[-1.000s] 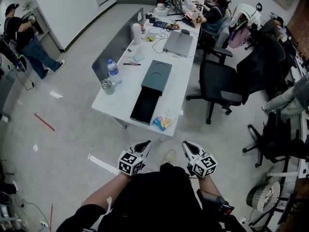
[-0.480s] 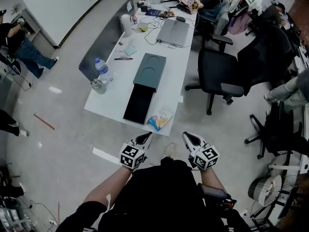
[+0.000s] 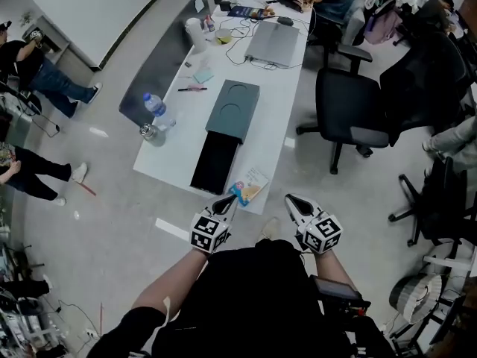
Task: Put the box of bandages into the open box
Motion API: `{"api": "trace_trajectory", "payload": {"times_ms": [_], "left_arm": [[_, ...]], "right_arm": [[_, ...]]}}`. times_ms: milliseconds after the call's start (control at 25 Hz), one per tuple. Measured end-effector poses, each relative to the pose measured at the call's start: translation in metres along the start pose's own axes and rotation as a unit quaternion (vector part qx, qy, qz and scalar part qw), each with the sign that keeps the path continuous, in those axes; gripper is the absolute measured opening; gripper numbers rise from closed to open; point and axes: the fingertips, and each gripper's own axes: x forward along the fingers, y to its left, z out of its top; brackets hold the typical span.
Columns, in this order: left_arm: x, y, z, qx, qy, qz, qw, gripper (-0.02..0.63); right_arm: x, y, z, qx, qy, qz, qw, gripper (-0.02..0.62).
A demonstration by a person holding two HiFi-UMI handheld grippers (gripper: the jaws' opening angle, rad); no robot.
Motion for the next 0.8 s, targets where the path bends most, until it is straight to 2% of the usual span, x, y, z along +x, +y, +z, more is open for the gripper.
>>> {"api": "trace_trajectory", "payload": {"times_ms": [320, 680, 800], "left_arm": [[0.020, 0.001, 0.006, 0.002, 0.025, 0.015, 0.9996, 0.009], [0.036, 0.000, -0.001, 0.016, 0.087, 0.023, 0.9958, 0.011], [0.040, -0.002, -0.006, 0.017, 0.107, 0.015, 0.9940, 0.011]], "right_arm": [[0.006, -0.029, 0.008, 0.001, 0.004, 0.021, 1.000, 0.026], [0.003, -0.043, 0.008, 0.023, -0.007, 0.020, 1.000, 0.026], [-0.001, -0.043, 0.004, 0.033, -0.008, 0.012, 0.999, 0.026]]}}
